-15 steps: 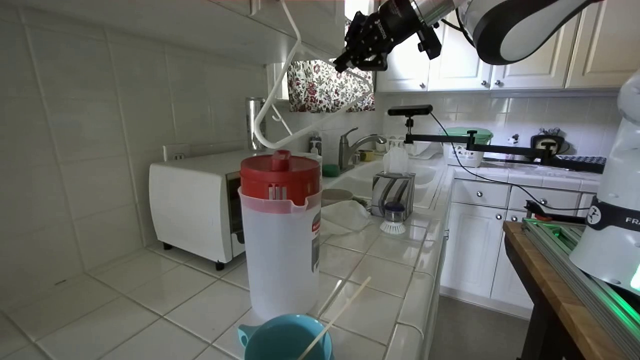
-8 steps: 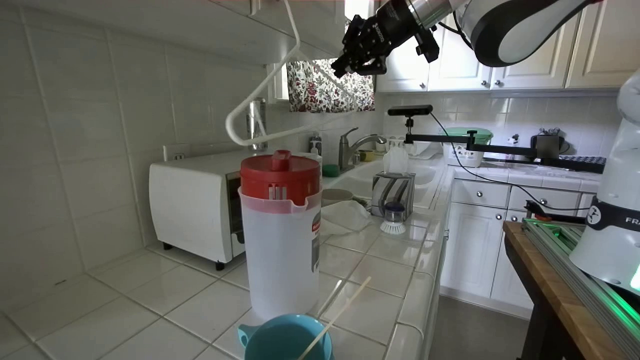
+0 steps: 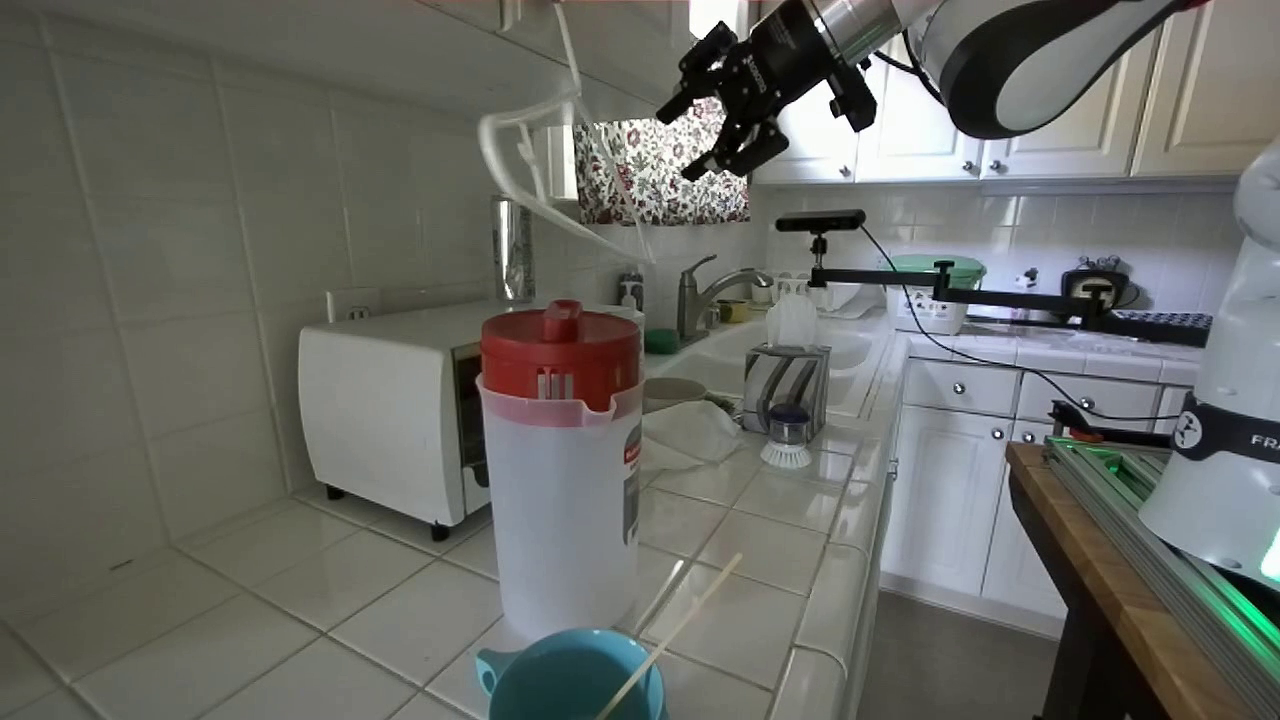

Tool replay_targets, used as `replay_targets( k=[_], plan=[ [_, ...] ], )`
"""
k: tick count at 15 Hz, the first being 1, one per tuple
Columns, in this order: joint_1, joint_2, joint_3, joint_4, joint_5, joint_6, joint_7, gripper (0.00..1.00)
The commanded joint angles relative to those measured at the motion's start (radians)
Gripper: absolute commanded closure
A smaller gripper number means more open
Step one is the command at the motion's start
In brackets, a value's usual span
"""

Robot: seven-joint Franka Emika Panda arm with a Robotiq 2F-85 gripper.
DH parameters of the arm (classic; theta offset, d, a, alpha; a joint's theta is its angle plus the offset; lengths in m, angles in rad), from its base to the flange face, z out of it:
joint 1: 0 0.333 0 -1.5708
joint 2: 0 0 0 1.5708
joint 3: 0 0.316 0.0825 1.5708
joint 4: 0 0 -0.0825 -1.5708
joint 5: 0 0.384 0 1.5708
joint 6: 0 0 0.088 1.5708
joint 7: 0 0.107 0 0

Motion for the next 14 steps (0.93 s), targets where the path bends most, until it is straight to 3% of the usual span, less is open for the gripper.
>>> replay_targets(
  k=[1,7,8,11,14],
  plan=[
    [0.005,0.019,-0.002,0.016,0.006,-0.006,0.003,0.00],
    [0.076,0.067,-0.041,0.022,0.003,-0.044,-0.015,0.00],
    [0.123,0.104,-0.077,0.025,-0.002,-0.040,-0.035,0.00],
    [0.353,0.260,-0.270,0.044,-0.030,-0.060,-0.066,0.00],
    [0.573,0.353,-0.429,0.036,0.136,-0.099,-0.113,0.00]
  ],
)
